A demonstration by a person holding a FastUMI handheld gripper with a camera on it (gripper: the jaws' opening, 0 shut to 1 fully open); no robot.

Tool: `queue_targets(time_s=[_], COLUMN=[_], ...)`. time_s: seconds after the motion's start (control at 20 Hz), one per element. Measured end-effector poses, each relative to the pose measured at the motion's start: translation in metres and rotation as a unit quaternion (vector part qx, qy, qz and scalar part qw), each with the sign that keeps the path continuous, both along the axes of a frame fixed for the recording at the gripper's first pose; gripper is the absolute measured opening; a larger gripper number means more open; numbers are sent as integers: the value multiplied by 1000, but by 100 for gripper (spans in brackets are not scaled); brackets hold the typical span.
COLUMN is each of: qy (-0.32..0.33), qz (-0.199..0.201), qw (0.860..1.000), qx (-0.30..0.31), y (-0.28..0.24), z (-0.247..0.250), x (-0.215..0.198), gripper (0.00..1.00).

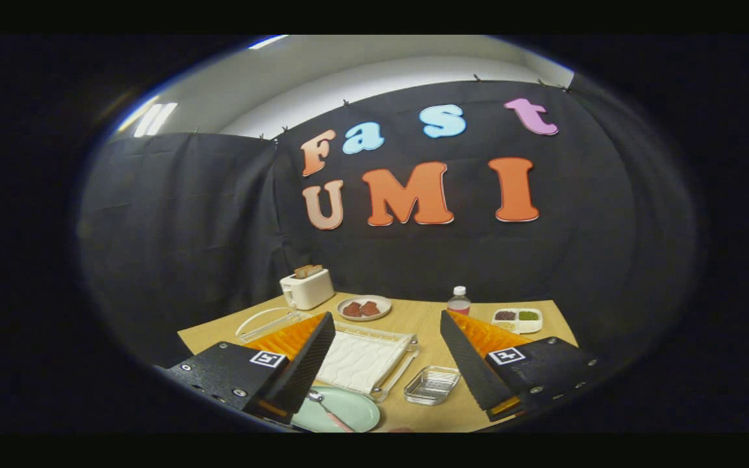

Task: Take the plate from the dish rack, then take the spoon from the basket and place it into the plate.

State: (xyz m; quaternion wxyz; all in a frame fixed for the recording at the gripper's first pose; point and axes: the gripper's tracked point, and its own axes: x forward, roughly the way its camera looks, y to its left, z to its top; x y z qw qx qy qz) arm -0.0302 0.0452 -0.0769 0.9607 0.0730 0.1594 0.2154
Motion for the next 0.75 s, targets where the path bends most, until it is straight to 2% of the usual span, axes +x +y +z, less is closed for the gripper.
queue_targets(time_s=[0.1,0.3,0.75], qy=[-14,-53,-110], qz=[-33,-73,-118], qw=[999,996,986], qx=[-5,-15,-39], y=[0,4,8], z=[12,43,89], x=[4,2,10], gripper=[97,97,97])
